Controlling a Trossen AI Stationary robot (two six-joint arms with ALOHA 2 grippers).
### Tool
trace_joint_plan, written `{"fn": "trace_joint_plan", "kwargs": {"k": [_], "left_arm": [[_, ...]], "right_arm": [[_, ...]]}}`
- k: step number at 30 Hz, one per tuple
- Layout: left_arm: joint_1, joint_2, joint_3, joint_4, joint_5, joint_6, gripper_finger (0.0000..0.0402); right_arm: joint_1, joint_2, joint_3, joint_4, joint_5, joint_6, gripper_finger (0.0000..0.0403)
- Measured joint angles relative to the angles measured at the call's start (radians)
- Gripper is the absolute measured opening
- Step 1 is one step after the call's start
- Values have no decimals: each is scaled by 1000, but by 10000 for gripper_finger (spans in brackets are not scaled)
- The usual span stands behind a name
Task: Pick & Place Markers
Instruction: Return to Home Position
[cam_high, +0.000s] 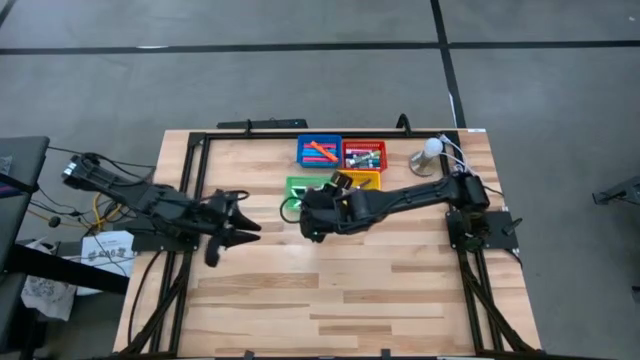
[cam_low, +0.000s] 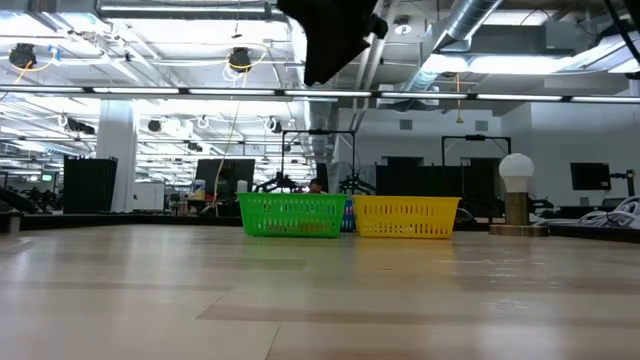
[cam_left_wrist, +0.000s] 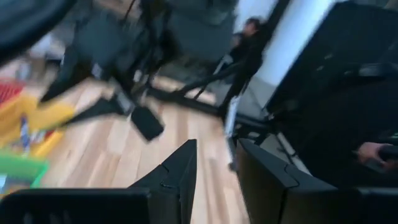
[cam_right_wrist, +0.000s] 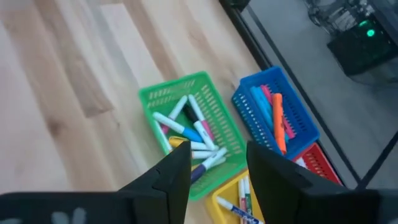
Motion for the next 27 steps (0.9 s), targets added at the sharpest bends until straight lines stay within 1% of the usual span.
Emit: {"fn": "trace_joint_plan", "kwargs": {"k": [4,7,9,14,20,24,27], "left_arm": [[-22,-79,0,5,-1,101,113],[-28,-139,0,-6,0,127,113],[-29,-175,0,-12,0,129,113],[-28,-244,0,-93,-11,127,113],[-28,-263,0,-191,-69,120,113],[-28,-282,-53,-190,-120,110,113],[-28,-313,-117,-189,-161,65,113]], "right_arm": [[26,-6,0,0,2,0,135],[43,-6,0,-15,2,0,129],[52,-6,0,-32,2,-1,127],[56,-5,0,-82,0,0,128],[66,-5,0,-71,-1,0,129],[68,-5,0,-70,-11,0,129],[74,-5,0,-66,-68,8,129]]}}
